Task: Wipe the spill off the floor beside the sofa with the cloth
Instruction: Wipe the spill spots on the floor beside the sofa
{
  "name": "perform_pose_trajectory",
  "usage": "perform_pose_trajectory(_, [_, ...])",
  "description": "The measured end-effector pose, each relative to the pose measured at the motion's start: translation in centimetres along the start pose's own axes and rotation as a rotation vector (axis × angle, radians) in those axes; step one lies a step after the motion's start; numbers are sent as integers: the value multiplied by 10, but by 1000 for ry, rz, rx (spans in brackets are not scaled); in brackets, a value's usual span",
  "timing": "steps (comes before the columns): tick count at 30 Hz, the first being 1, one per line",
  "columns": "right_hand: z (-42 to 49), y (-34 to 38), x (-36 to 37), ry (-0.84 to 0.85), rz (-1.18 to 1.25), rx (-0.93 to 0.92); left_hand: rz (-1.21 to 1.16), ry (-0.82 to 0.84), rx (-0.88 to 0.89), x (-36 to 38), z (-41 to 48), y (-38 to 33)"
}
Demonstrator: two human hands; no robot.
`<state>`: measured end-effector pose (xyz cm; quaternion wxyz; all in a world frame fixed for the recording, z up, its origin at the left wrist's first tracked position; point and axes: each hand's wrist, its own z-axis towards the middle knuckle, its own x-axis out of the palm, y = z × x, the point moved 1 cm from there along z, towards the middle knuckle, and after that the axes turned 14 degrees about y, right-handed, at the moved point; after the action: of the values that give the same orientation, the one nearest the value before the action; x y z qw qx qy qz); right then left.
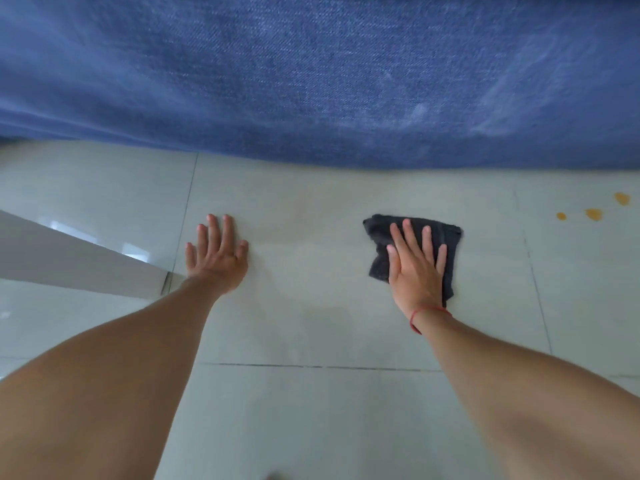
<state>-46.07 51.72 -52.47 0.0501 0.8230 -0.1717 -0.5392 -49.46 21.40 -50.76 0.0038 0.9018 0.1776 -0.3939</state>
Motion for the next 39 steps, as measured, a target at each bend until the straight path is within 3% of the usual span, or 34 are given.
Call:
perform_pose_trajectory(3, [22,31,-1,-44,96,107,5,61,17,6,1,5])
perform_pose_trajectory(6, [40,68,4,-45,83,91,4,53,25,6,4,5])
perform_pose_trajectory(13, [31,154,37,46,-67,-246,28,81,32,6,6,7])
perform_pose_trajectory(20, [-26,122,52,57,-194,-478,-46,21,86,1,-13,17])
perform_pose_trajectory(29, [-43,41,31,98,-163,-205,-104,-53,71,33,-66,62])
perform_pose_trajectory(34, [-28,87,38,58,12,-96,-131,-71,84,35,-62,64])
perform_pose_trajectory(39, [-8,154,47,94,-74,-226,-100,-62,80,35,-61,66])
